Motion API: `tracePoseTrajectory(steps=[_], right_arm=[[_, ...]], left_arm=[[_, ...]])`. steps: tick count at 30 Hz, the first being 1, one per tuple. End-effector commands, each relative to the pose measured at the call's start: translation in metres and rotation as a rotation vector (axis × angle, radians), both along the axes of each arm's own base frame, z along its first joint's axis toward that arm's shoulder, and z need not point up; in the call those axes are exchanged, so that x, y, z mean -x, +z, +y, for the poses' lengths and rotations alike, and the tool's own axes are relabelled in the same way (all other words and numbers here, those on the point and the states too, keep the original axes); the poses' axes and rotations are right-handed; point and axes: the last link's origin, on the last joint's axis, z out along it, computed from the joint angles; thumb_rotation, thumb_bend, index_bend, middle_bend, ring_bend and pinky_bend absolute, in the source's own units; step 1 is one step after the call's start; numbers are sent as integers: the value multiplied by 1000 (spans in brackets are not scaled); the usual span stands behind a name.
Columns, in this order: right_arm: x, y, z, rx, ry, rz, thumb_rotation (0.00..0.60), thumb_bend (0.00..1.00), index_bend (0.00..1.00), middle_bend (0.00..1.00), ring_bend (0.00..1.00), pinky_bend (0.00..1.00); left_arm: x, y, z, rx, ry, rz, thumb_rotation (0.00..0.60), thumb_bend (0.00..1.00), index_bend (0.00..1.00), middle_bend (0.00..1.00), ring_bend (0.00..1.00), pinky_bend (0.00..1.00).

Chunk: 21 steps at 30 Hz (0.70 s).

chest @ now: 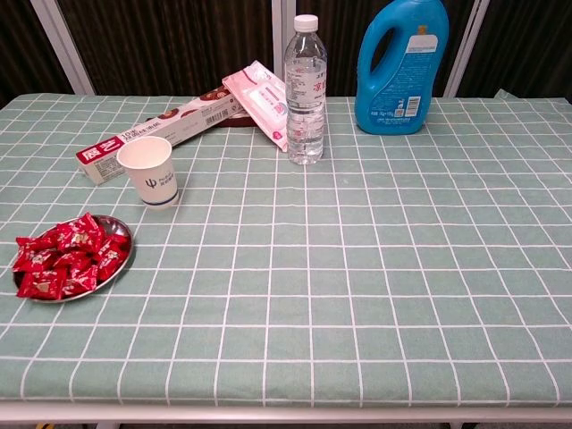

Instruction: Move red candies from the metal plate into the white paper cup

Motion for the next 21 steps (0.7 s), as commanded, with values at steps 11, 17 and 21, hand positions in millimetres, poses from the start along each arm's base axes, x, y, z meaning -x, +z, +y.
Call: tracePoseTrajectory(steps=[11,17,21], right_arm=[[1,1,-2,3,5,-5,600,90,20,134,0,219],[-3,1,-7,-9,14,-2,600,90,20,134,0,219],[-2,1,-7,-12,11,1,600,90,20,133,0,219]], left_arm=[[-7,-3,4,21,-43,-18,600,171,297,332,303,325],[-20,-18,25,121,-141,14,600,171,306,332,465,630],[-31,-37,42,217,-189,26,600,171,323,338,745,988]])
